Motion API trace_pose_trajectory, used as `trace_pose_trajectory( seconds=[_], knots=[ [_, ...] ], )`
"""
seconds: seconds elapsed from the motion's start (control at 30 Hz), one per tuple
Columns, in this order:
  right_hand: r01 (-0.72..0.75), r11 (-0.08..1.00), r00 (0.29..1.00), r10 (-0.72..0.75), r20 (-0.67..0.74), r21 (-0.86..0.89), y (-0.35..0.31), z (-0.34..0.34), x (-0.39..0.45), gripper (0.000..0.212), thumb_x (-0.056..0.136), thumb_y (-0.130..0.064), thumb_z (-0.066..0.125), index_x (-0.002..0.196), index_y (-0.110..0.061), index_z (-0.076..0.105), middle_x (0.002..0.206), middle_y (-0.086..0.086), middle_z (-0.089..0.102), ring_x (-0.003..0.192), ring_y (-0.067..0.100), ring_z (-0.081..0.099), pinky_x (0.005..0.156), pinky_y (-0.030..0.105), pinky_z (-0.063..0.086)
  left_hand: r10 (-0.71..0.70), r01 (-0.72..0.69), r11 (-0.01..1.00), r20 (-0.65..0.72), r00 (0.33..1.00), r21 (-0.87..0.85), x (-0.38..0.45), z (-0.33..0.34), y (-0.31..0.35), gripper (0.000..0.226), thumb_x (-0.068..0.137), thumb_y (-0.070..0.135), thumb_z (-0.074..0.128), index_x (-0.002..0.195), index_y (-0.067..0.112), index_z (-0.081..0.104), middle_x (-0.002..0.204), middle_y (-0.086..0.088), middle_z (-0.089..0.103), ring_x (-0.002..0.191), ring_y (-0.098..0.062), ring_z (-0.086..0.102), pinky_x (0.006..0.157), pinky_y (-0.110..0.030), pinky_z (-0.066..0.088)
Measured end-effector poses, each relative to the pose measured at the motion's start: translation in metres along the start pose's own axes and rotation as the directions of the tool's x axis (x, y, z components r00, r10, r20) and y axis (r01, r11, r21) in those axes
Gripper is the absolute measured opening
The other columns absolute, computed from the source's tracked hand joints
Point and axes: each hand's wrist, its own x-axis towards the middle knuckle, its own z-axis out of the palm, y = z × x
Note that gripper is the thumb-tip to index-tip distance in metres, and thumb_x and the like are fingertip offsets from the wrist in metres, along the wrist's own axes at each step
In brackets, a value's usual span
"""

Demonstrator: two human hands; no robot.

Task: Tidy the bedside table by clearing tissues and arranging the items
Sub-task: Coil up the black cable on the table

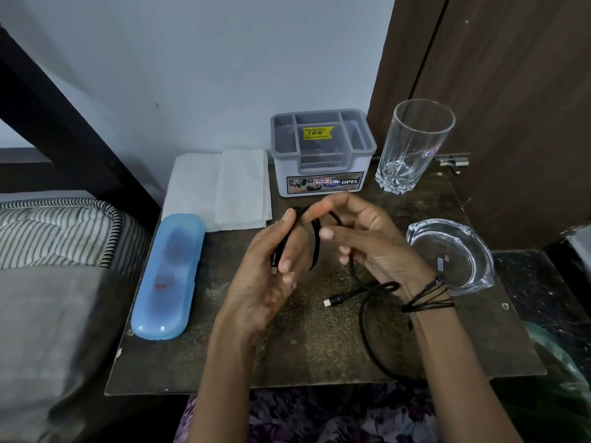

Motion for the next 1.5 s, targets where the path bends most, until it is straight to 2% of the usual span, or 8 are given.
trace_pose_trajectory(
  seconds=[0.27,0.43,0.57,0.7,0.9,1.1,1.33,1.5],
  knots=[
    [-0.317,0.920,0.945,0.328,0.007,-0.230,0.011,0.003,0.001,0.024,0.081,-0.017,0.066,0.103,-0.015,0.055,0.058,0.000,0.067,0.039,0.011,0.060,0.037,0.017,0.047,0.180,-0.233,0.952,-0.253,0.951,-0.200,0.007,-0.005,0.002,0.035,0.088,0.008,0.047,0.121,-0.001,0.055,0.117,-0.002,0.068,0.084,-0.002,0.067,0.067,-0.014,0.054],
    [-0.319,0.896,0.929,0.360,0.085,-0.311,0.010,0.000,-0.001,0.032,0.087,-0.019,0.060,0.119,-0.025,0.057,0.061,0.000,0.070,0.032,0.007,0.053,0.031,0.013,0.039,0.329,-0.382,0.924,-0.513,0.792,0.004,0.013,-0.012,0.001,0.033,0.094,0.000,0.040,0.126,0.000,0.050,0.121,0.004,0.064,0.104,-0.004,0.064,0.081,-0.011,0.051],
    [-0.253,0.897,0.921,0.339,0.194,-0.363,0.009,0.011,0.000,0.028,0.087,-0.020,0.061,0.113,-0.029,0.063,0.054,-0.003,0.065,0.025,0.002,0.035,0.027,0.011,0.025,0.455,-0.223,0.856,-0.474,0.754,0.467,0.011,-0.015,-0.005,0.035,0.097,0.011,0.043,0.120,0.033,0.059,0.137,0.020,0.049,0.112,0.006,0.055,0.091,-0.016,0.048],
    [-0.173,0.891,0.968,0.233,0.097,-0.420,0.000,0.012,0.001,0.016,0.084,-0.027,0.064,0.084,-0.014,0.073,0.041,-0.007,0.049,0.027,0.000,0.025,0.029,0.011,0.018,0.460,0.061,0.461,-0.297,0.837,0.885,0.005,-0.020,-0.011,0.046,0.095,0.016,0.046,0.096,0.062,0.050,0.090,0.031,0.064,0.088,-0.001,0.063,0.077,-0.013,0.047],
    [-0.052,0.977,0.986,0.018,-0.166,-0.207,-0.009,0.000,-0.001,0.023,0.078,-0.033,0.060,0.059,-0.021,0.063,0.041,-0.011,0.039,0.032,-0.001,0.020,0.033,0.009,0.016,0.202,0.057,0.696,-0.271,0.941,0.716,0.006,-0.016,-0.005,0.030,0.094,0.035,0.044,0.086,0.020,0.069,0.046,0.000,0.059,0.037,-0.009,0.042,0.043,-0.020,0.036],
    [-0.031,0.988,0.963,-0.012,-0.270,-0.154,0.002,0.003,0.005,0.029,0.074,-0.044,0.060,0.055,-0.023,0.060,0.042,-0.013,0.038,0.031,-0.001,0.023,0.033,0.008,0.019,0.050,0.009,0.847,-0.097,0.994,0.531,0.002,-0.010,0.000,0.041,0.090,0.043,0.038,0.064,0.023,0.064,0.031,0.006,0.041,0.026,-0.003,0.026,0.034,-0.014,0.025],
    [-0.099,0.958,0.984,0.055,-0.167,-0.269,0.021,0.016,0.013,0.020,0.090,-0.033,0.052,0.073,-0.024,0.058,0.040,-0.011,0.040,0.031,-0.001,0.028,0.034,0.010,0.020,0.240,-0.240,0.971,-0.019,0.971,0.002,0.003,-0.001,0.000,0.043,0.092,0.030,0.039,0.125,0.004,0.053,0.071,0.005,0.069,0.051,-0.001,0.051,0.060,-0.010,0.045],
    [-0.204,0.800,0.964,0.265,0.027,-0.564,0.021,0.029,0.010,0.031,0.094,-0.027,0.051,0.064,-0.027,0.057,0.043,-0.008,0.045,0.037,0.000,0.037,0.042,0.014,0.029,0.420,-0.218,0.812,-0.282,0.863,0.542,0.008,0.001,-0.006,0.030,0.099,0.022,0.034,0.122,0.033,0.052,0.109,0.011,0.070,0.091,0.006,0.063,0.078,-0.021,0.050]
  ],
)
